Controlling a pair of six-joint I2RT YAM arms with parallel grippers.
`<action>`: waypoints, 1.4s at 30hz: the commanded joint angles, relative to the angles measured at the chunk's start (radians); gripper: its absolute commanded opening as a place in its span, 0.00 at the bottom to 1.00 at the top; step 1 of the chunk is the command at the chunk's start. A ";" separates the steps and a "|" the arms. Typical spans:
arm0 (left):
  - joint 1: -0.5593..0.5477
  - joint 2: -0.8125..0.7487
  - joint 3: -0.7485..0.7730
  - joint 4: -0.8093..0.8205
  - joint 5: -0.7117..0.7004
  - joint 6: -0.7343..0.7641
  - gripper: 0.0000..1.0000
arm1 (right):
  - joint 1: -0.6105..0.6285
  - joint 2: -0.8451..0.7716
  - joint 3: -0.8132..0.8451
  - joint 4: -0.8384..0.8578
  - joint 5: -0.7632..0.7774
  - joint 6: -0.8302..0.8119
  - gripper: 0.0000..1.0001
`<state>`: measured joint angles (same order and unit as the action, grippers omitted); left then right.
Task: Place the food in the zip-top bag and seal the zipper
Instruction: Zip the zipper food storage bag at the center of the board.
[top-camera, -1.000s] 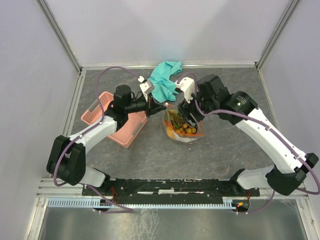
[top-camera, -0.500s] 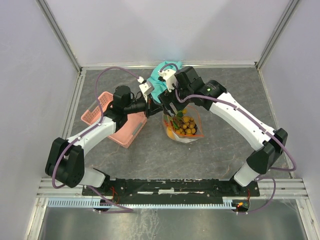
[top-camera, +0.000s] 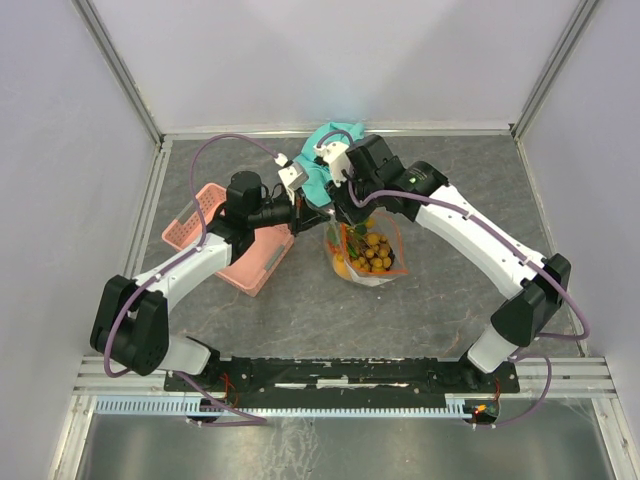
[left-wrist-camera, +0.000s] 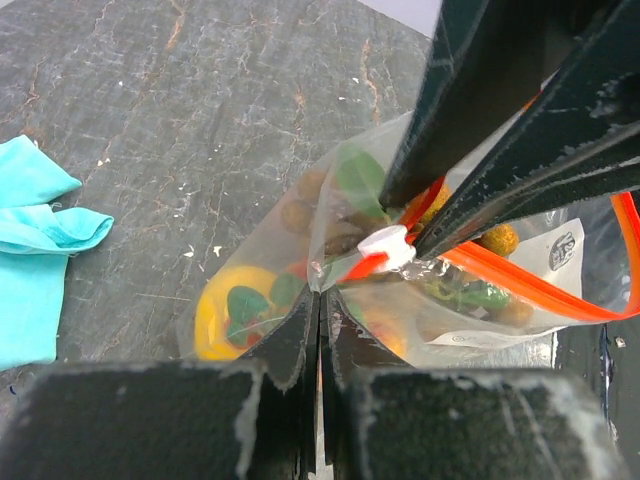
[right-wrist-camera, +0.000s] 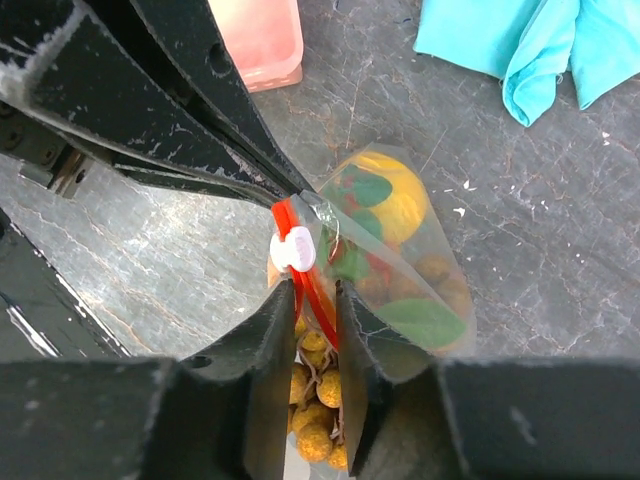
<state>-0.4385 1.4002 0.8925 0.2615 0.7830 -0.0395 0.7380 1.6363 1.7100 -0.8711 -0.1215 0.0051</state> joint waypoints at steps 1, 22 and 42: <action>0.003 -0.035 0.037 0.004 -0.013 -0.006 0.03 | 0.004 0.001 -0.008 0.034 0.010 -0.016 0.24; 0.036 -0.041 0.082 -0.037 0.160 0.141 0.53 | 0.003 -0.033 0.039 0.001 -0.106 -0.131 0.02; 0.070 0.088 0.157 -0.106 0.403 0.270 0.45 | 0.003 -0.041 0.030 0.008 -0.136 -0.165 0.02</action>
<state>-0.3759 1.4544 0.9867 0.1535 1.1114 0.1692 0.7399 1.6333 1.7046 -0.8879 -0.2379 -0.1425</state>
